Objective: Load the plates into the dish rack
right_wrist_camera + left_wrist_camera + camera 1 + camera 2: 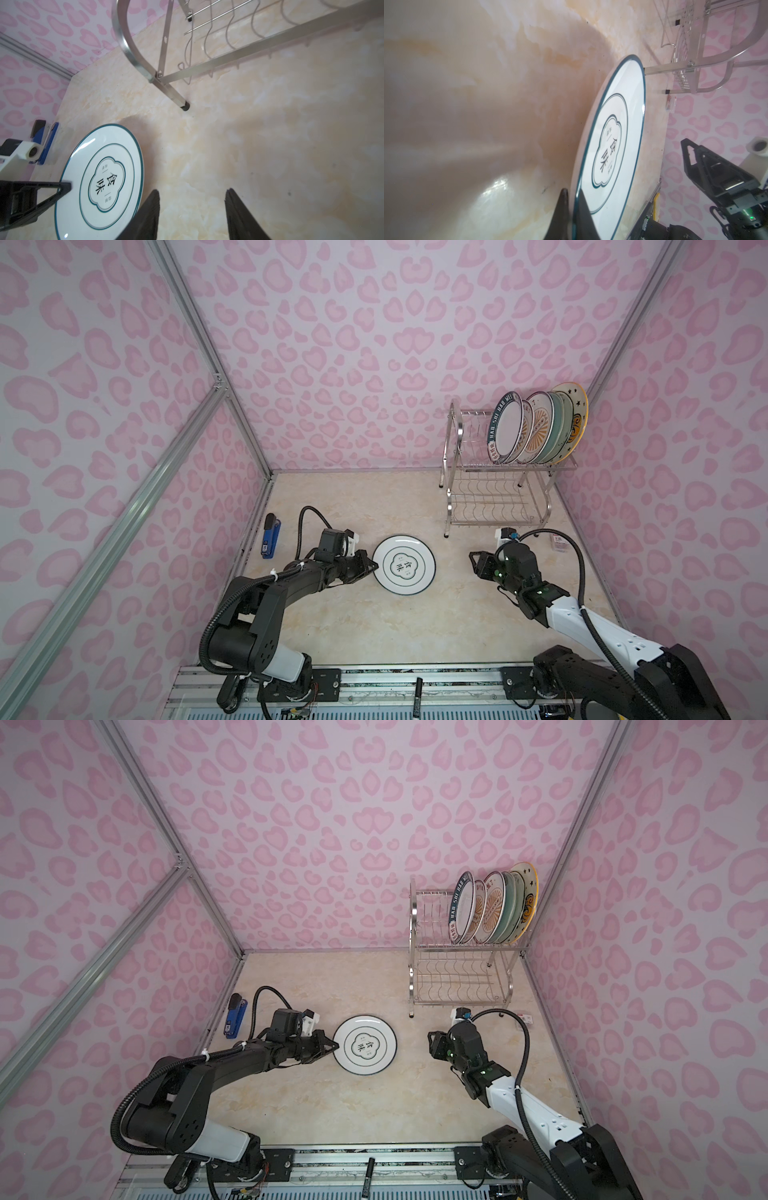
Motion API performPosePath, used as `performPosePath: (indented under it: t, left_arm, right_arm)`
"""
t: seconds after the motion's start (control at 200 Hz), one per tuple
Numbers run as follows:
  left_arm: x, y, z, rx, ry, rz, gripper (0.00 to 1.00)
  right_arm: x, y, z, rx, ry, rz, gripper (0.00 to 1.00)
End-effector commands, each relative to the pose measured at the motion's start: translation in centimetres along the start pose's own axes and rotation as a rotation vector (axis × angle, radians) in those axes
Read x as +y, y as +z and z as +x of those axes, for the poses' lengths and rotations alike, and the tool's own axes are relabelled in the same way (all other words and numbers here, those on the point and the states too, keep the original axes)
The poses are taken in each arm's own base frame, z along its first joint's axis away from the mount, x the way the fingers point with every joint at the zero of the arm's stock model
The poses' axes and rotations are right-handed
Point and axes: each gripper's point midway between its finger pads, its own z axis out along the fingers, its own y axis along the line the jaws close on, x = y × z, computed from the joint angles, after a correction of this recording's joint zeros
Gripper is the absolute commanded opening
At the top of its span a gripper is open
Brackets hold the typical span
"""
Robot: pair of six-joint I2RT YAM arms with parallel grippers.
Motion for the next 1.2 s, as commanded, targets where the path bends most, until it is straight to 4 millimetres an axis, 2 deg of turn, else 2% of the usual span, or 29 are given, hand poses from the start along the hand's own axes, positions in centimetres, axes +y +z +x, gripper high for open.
performPosePath:
  t: [0.0,0.115,0.245,0.385,0.65,0.96,1.085,1.195]
  left_arm:
    - [-2.6,-1.1,-1.3,-0.035,0.078,0.159,0.03]
    - [-2.1,-1.7,-1.8,-0.059,0.044,0.217,0.03]
    - [-1.0,-2.0,-2.0,-0.089,0.009,0.232,0.03]
    - [-1.2,-2.2,-2.1,-0.103,0.008,0.256,0.03]
    - [-1.4,-2.8,-2.1,-0.117,0.023,0.251,0.03]
    - [-1.7,-3.4,-1.9,-0.122,0.042,0.245,0.03]
    - [-1.8,-3.5,-1.8,-0.123,0.046,0.242,0.03]
    - [-1.7,-3.7,-1.7,-0.124,0.048,0.232,0.03]
  right_arm:
    - [2.6,1.1,-0.8,-0.037,0.043,-0.086,0.50]
    - [4.5,2.3,-0.3,-0.008,0.103,-0.173,0.51]
    - [6.6,3.4,0.8,0.021,0.078,-0.197,0.53]
    - [9.1,4.6,2.1,0.064,0.053,-0.234,0.54]
    - [12.4,6.2,3.8,0.117,0.049,-0.302,0.54]
    - [14.6,6.8,4.5,0.148,0.075,-0.382,0.25]
    - [15.1,6.8,4.6,0.154,0.081,-0.403,0.21]
    - [15.2,6.8,4.7,0.160,0.080,-0.407,0.14]
